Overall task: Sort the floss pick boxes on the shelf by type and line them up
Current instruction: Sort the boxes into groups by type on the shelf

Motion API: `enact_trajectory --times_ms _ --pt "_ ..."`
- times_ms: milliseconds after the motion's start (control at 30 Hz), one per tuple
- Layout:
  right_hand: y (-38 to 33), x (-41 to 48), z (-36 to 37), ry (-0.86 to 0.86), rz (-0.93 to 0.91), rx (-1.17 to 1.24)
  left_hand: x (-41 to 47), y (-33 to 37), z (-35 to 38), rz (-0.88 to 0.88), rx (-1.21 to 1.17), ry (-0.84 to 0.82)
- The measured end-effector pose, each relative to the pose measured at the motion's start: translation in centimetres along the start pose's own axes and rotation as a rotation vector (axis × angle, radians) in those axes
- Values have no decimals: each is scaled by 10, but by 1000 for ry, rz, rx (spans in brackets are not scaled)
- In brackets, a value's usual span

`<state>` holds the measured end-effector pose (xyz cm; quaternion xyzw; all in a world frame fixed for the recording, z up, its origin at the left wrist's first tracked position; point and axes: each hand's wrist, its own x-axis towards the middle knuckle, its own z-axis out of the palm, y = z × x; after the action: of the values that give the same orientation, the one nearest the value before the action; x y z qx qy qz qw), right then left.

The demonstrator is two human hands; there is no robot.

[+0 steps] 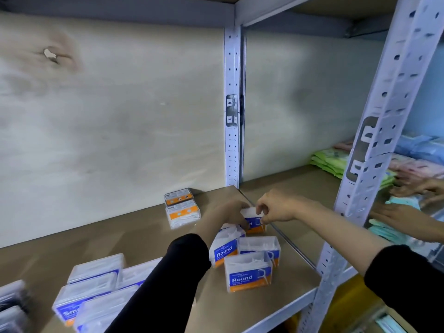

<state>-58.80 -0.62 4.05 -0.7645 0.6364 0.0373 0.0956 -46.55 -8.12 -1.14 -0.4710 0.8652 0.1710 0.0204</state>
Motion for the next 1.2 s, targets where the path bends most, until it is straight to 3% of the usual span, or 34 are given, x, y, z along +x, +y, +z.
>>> enact_trajectory --times_ms 300,500,700,900,1200 --pt "-4 23 41 222 76 148 -14 -36 -13 -12 -292 55" --pt "-7 28 58 228 97 123 -27 -80 -23 -90 -380 186" --pt "-6 32 61 245 98 129 -43 -115 -30 -138 -244 290" --pt "-5 37 59 235 89 122 -47 -134 -23 -244 -52 220" --pt "2 40 56 197 77 90 -44 -143 -6 -225 150 195"
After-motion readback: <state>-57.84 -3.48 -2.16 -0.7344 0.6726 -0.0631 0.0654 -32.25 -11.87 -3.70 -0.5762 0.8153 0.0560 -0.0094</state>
